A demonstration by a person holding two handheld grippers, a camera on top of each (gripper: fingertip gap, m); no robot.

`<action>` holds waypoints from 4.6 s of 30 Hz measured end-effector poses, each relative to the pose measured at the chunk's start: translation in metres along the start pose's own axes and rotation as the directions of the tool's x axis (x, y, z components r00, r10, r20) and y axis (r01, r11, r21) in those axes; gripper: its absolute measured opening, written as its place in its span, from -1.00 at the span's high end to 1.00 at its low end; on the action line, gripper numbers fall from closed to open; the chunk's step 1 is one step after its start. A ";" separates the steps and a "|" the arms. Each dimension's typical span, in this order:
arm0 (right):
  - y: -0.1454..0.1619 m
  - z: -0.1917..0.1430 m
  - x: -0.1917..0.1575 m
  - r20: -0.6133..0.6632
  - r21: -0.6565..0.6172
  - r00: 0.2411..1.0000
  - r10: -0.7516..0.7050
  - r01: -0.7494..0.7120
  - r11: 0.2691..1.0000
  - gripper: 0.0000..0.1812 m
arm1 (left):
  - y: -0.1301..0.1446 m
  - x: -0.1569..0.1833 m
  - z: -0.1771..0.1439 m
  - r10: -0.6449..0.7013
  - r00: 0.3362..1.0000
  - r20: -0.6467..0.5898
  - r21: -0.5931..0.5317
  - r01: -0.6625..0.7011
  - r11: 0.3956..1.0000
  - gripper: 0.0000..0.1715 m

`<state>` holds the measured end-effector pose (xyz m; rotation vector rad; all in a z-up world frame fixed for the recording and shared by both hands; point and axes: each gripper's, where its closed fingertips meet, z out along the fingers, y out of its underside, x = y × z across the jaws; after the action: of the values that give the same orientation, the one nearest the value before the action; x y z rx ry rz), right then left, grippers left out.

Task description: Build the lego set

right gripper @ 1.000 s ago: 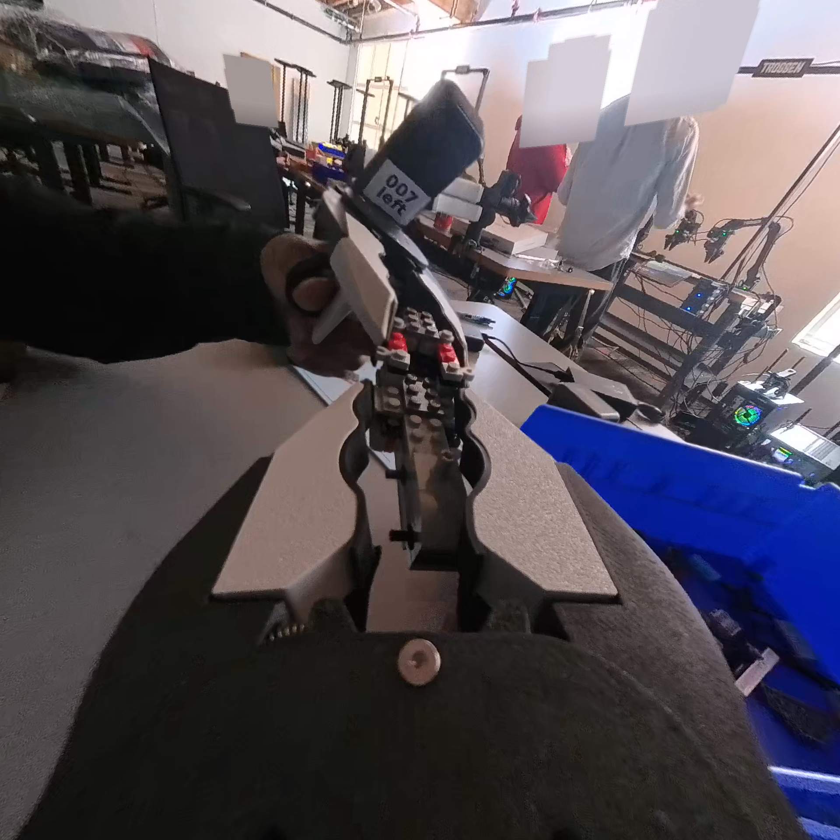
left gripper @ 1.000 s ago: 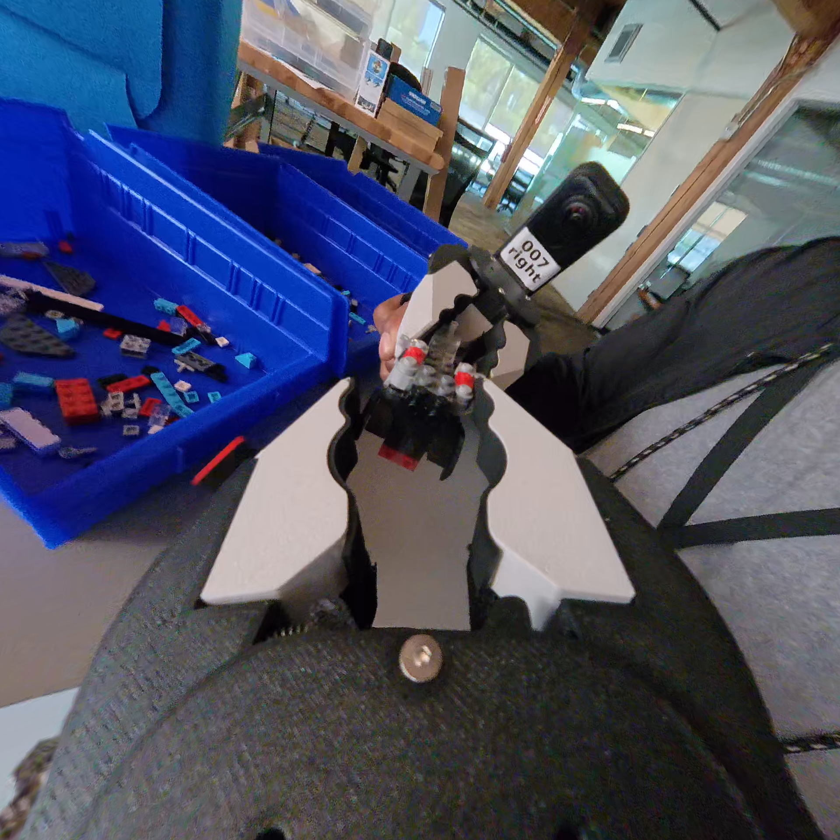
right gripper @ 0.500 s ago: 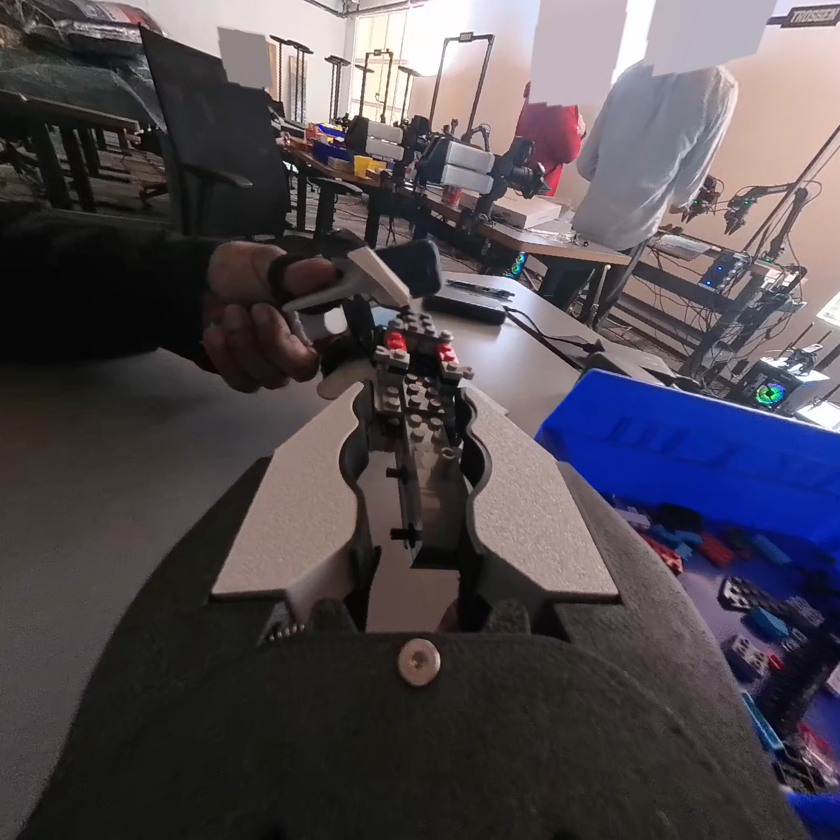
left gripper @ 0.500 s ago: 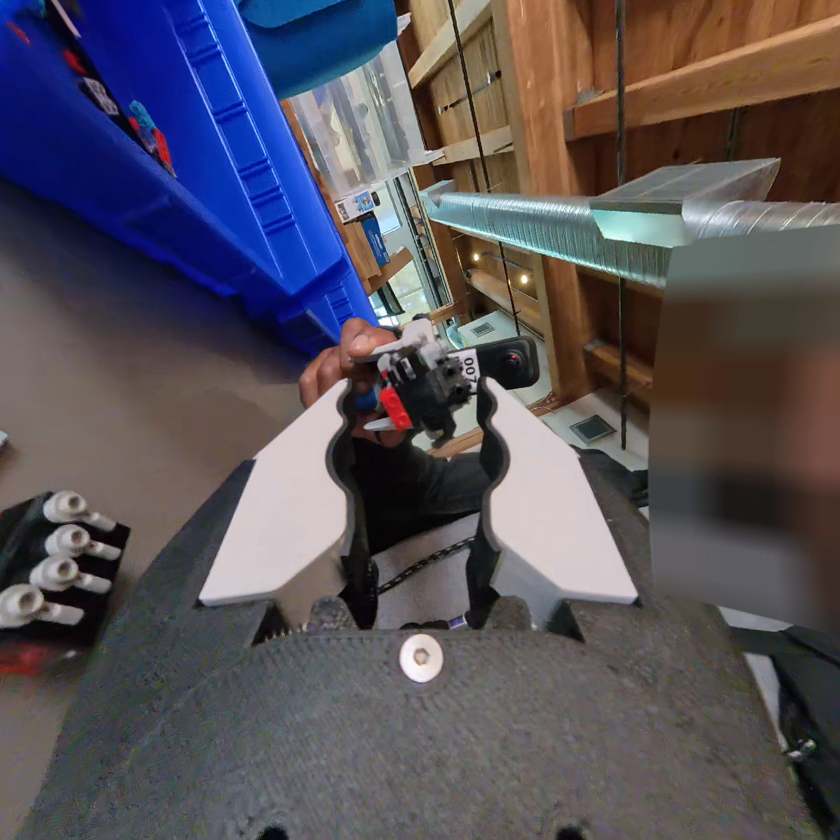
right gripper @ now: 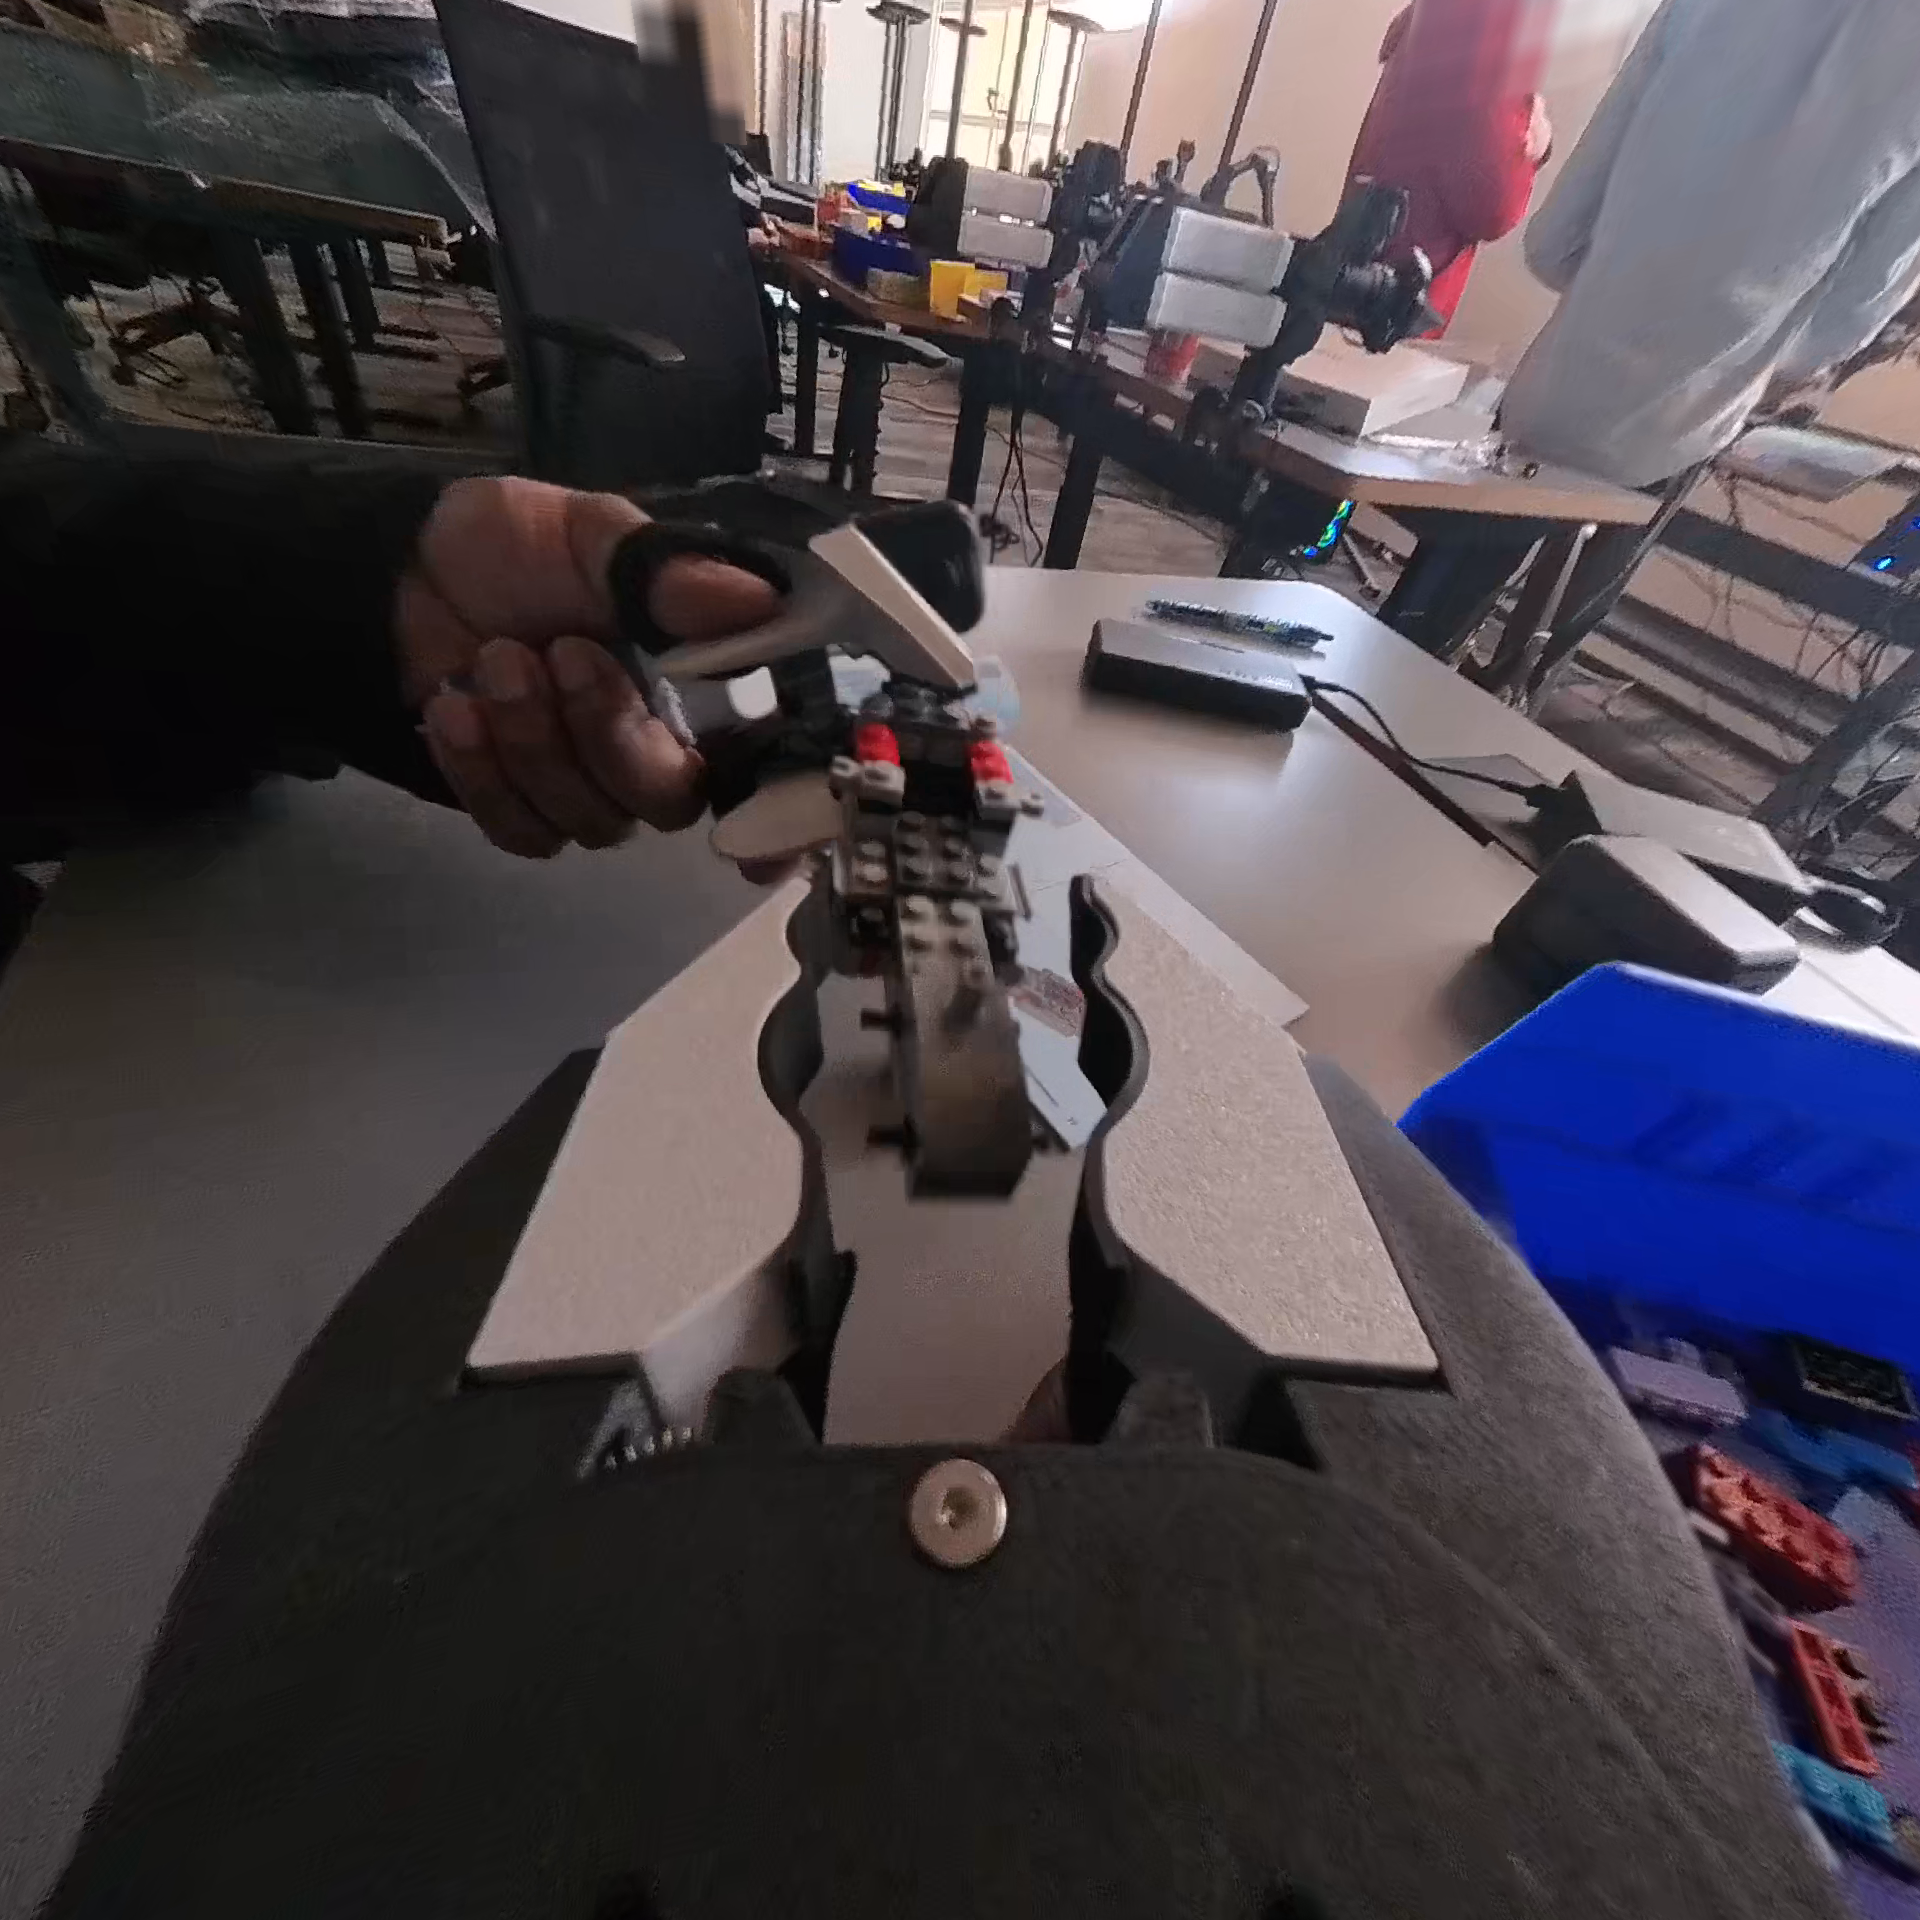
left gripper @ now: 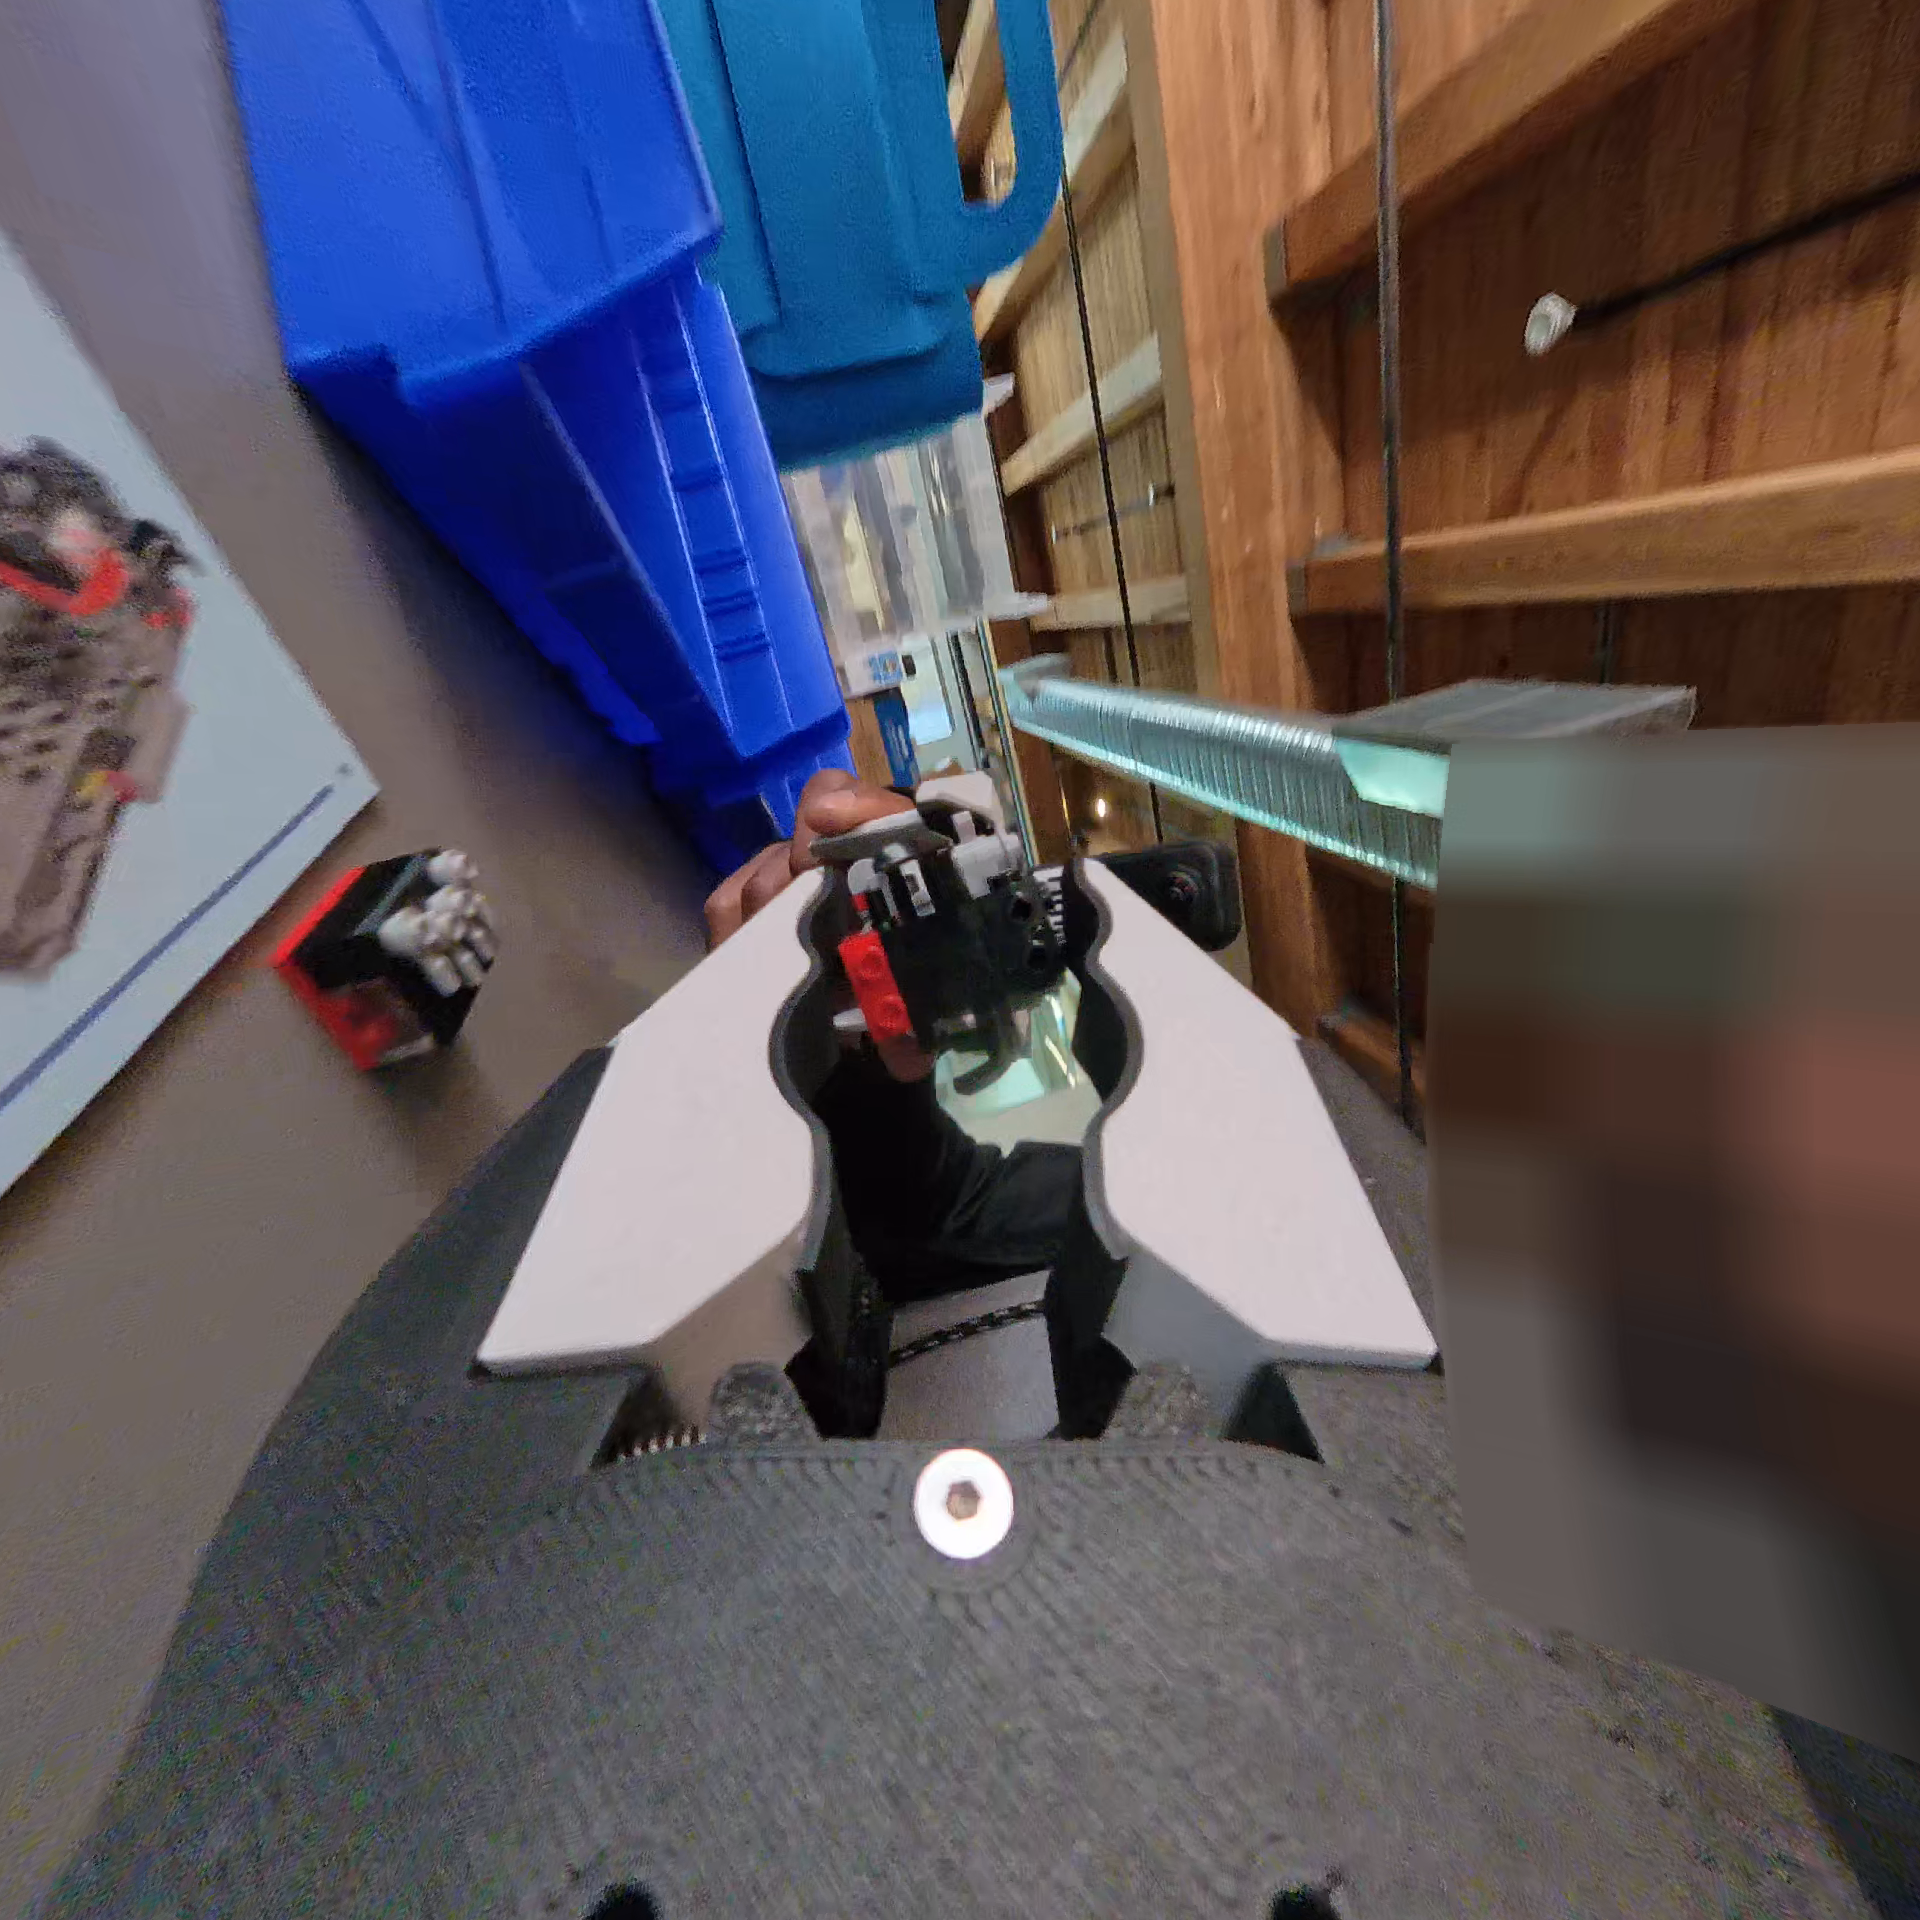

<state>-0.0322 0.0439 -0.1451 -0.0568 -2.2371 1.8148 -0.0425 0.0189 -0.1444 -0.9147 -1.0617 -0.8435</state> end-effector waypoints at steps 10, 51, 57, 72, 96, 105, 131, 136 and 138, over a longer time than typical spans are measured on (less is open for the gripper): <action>0.075 0.025 0.004 0.019 -0.388 0.989 0.150 -0.131 0.912 0.45 | -0.005 -0.012 -0.088 -0.002 0.985 0.173 0.309 -0.053 0.949 0.51; 0.030 0.061 -0.091 0.056 -0.281 0.931 0.361 -0.332 0.900 0.22 | -0.012 -0.027 -0.105 -0.056 0.956 0.287 0.502 -0.101 0.859 0.54; 0.041 0.080 -0.103 -0.014 -0.328 0.952 0.306 -0.293 0.898 0.18 | -0.011 -0.026 -0.099 -0.064 0.958 0.279 0.530 -0.098 0.842 0.54; 0.040 0.069 -0.087 0.218 -0.385 0.959 0.180 -0.085 0.919 0.59 | 0.010 -0.010 -0.098 -0.019 0.982 0.190 0.375 -0.054 0.926 0.54; 0.036 0.043 -0.080 0.547 -0.358 0.832 0.094 0.131 0.924 0.61 | 0.047 0.003 -0.097 0.074 0.987 0.141 0.066 -0.084 0.994 0.51; 0.037 0.042 -0.082 0.581 -0.368 0.811 0.072 0.182 0.912 0.61 | 0.054 0.003 -0.090 0.001 0.997 0.079 0.056 -0.005 0.998 0.53; 0.042 0.035 -0.078 0.640 -0.399 0.767 0.040 0.288 0.870 0.62 | 0.065 -0.004 -0.083 -0.037 0.996 0.087 0.049 0.033 0.998 0.53; 0.040 0.037 -0.077 0.638 -0.395 0.769 0.043 0.279 0.876 0.62 | 0.062 -0.003 -0.085 -0.033 0.996 0.082 0.065 0.028 0.997 0.54; 0.039 0.038 -0.076 0.633 -0.394 0.773 0.044 0.272 0.878 0.62 | 0.060 -0.003 -0.086 -0.040 0.996 0.080 0.080 0.033 0.996 0.54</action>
<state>0.0272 0.0011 -0.2031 0.6934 -3.0094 1.2891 0.0402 -0.0361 -0.1777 -0.8718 -1.1772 -0.7948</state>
